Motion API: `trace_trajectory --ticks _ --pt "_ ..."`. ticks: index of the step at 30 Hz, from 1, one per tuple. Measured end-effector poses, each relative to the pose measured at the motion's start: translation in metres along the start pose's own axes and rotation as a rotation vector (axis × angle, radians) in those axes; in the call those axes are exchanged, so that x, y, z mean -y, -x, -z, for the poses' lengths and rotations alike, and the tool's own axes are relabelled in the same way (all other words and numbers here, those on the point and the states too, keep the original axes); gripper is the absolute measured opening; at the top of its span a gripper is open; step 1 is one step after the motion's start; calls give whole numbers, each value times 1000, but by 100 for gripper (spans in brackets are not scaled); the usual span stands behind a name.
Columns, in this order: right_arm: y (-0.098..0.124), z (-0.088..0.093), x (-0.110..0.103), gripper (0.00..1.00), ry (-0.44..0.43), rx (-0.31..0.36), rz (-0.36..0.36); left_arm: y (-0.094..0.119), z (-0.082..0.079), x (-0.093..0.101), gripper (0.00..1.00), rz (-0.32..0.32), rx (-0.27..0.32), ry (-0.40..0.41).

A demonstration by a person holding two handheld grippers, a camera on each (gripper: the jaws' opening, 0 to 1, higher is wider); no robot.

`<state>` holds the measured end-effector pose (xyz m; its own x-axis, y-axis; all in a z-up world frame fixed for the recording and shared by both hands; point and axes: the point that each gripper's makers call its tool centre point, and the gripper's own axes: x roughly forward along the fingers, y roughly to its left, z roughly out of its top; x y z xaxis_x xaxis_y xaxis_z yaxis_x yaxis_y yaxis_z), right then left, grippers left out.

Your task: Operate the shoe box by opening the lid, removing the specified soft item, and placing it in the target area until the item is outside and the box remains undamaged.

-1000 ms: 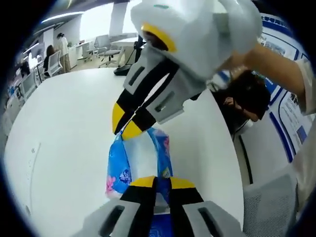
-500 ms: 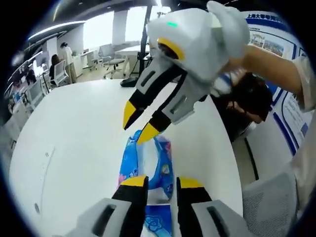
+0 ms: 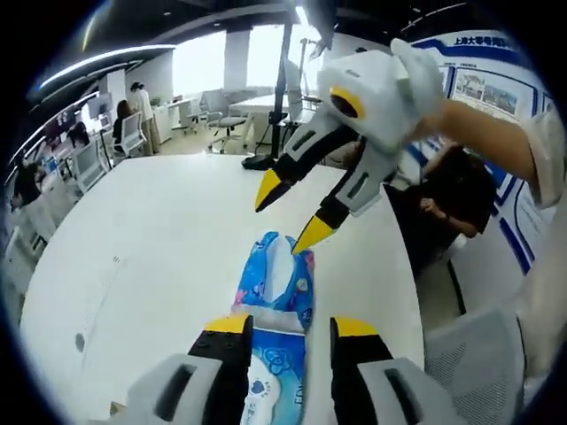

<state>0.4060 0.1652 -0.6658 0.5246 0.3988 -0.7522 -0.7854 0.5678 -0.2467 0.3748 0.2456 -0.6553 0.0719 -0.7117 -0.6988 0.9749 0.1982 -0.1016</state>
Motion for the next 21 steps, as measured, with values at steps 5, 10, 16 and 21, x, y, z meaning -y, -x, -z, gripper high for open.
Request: trace_trajectory --ticks 5,10,16,21 --pt "8 -11 -10 40 9 10 -10 23 6 -1 41 -47 52 49" --pt "14 -25 -26 47 15 35 -30 48 21 1 47 -104 98 96" --pt "17 -34 -42 53 24 42 -57 78 38 2 53 -161 140 143" --pt "22 -43 -53 55 33 56 -70 104 52 1 57 -218 161 163"
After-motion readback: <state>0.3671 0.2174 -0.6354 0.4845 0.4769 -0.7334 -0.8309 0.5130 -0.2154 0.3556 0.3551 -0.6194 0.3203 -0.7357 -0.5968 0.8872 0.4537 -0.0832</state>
